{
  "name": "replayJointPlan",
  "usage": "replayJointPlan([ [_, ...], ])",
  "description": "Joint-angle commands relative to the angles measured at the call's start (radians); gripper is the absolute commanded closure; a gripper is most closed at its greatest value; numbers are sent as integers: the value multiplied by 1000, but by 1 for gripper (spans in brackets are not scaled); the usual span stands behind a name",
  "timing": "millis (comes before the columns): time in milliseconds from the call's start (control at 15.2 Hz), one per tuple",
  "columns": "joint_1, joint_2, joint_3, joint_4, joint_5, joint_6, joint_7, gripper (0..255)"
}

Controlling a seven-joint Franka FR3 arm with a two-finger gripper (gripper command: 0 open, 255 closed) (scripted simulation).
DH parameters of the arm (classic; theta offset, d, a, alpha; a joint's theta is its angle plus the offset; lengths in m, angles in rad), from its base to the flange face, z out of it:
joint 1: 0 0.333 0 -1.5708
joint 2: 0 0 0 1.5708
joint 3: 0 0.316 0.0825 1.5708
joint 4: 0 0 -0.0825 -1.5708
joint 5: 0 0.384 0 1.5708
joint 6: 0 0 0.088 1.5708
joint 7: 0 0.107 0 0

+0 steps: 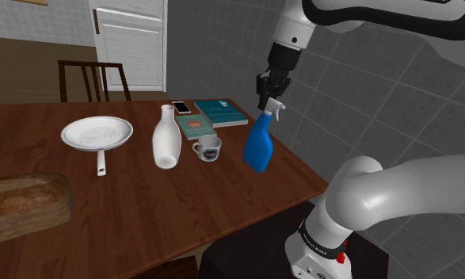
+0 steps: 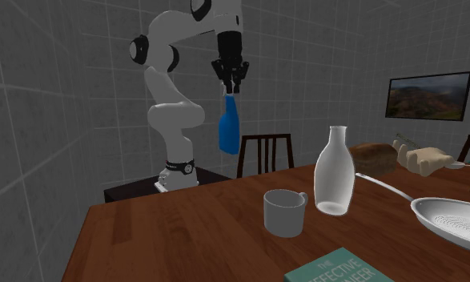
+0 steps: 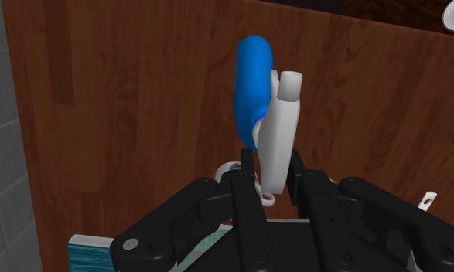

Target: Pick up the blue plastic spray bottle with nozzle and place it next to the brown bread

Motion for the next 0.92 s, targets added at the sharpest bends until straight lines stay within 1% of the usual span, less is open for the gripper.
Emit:
replayJointPlan([
  [0, 0, 10, 0, 31, 0, -22, 2, 255],
  [858, 2, 76, -2, 254, -1, -178, 11, 255],
])
